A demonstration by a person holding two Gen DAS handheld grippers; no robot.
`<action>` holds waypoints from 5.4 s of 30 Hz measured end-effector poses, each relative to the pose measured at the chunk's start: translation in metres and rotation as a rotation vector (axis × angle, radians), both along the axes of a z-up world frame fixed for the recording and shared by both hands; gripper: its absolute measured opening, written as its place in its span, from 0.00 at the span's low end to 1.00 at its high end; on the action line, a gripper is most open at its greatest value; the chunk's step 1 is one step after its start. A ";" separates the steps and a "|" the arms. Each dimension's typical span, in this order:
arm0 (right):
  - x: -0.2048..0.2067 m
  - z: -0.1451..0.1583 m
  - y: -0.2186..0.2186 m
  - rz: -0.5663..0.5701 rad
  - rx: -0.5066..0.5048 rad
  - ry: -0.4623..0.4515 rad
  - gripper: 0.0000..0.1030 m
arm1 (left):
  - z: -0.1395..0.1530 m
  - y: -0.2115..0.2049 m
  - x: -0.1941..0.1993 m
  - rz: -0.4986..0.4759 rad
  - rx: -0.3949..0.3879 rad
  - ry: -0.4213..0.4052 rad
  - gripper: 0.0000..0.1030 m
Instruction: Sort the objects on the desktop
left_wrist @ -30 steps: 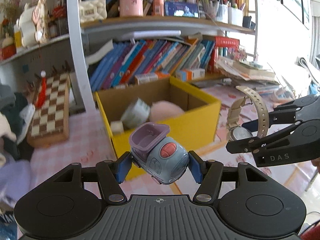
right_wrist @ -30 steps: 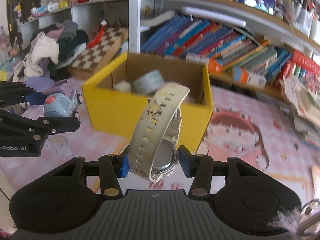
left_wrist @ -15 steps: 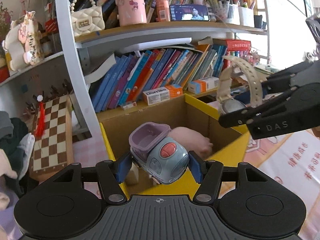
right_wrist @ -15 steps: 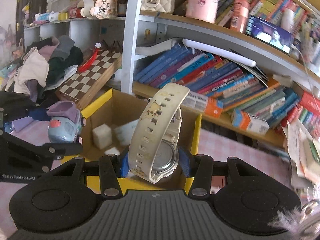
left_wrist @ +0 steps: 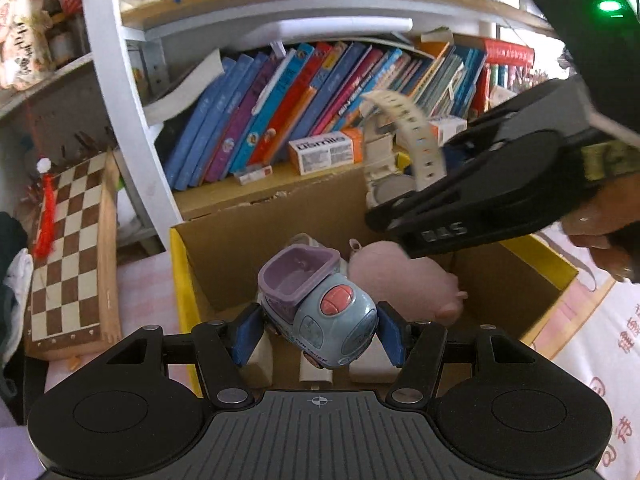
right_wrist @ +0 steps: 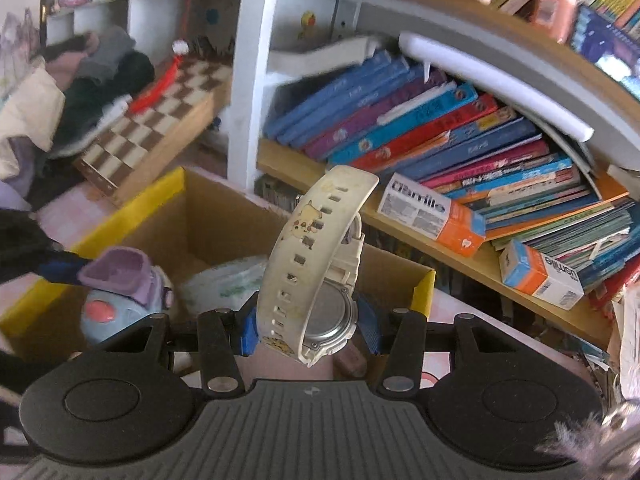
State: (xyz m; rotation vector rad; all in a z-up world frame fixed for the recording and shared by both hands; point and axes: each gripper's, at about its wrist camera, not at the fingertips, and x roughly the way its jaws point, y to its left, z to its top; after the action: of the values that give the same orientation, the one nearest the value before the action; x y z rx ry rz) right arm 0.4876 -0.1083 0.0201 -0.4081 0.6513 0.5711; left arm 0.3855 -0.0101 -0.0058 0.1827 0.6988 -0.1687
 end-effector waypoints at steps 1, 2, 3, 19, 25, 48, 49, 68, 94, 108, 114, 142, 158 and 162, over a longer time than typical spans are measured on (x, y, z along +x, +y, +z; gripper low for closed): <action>0.006 -0.004 0.002 0.001 -0.016 0.003 0.45 | -0.001 0.000 0.003 0.000 0.008 0.009 0.58; 0.010 -0.007 0.004 0.003 -0.032 0.006 0.45 | -0.003 -0.001 0.007 0.000 0.018 0.021 0.59; 0.015 -0.010 0.006 0.006 -0.047 0.010 0.45 | -0.006 -0.001 0.011 0.003 0.031 0.041 0.59; 0.053 -0.035 0.012 0.028 -0.104 0.108 0.43 | -0.024 -0.002 0.027 -0.017 0.080 0.137 0.60; 0.049 -0.029 0.009 0.040 -0.068 0.092 0.60 | -0.016 -0.007 0.024 -0.023 0.083 0.105 0.68; -0.036 0.031 -0.048 -0.015 0.195 -0.065 0.89 | 0.043 -0.010 -0.051 0.135 0.050 -0.137 0.85; -0.041 0.033 -0.051 -0.024 0.208 -0.068 0.89 | 0.044 -0.008 -0.056 0.145 0.048 -0.144 0.85; -0.185 0.023 -0.083 -0.173 0.240 -0.175 0.95 | 0.041 -0.004 -0.164 0.216 -0.011 -0.211 0.96; -0.375 -0.025 -0.098 -0.295 0.190 -0.125 1.00 | 0.016 -0.012 -0.306 0.243 -0.071 -0.176 1.00; -0.402 -0.034 -0.098 -0.289 0.161 -0.093 1.00 | 0.004 -0.015 -0.332 0.249 -0.084 -0.120 1.00; -0.408 -0.037 -0.097 -0.279 0.155 -0.081 1.00 | 0.002 -0.018 -0.339 0.239 -0.081 -0.111 1.00; -0.421 -0.044 -0.101 -0.303 0.141 -0.046 1.00 | -0.006 -0.024 -0.348 0.223 -0.082 -0.055 1.00; -0.423 -0.045 -0.099 -0.299 0.132 -0.041 1.00 | -0.004 -0.022 -0.351 0.220 -0.086 -0.056 1.00; -0.422 -0.044 -0.100 -0.297 0.131 -0.043 1.00 | -0.005 -0.022 -0.350 0.216 -0.089 -0.053 1.00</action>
State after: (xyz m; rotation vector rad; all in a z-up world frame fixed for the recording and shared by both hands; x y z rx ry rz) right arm 0.0656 -0.2080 -0.0240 -0.1952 0.6164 0.3188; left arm 0.0352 -0.0316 -0.0109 0.0261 0.6521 0.0117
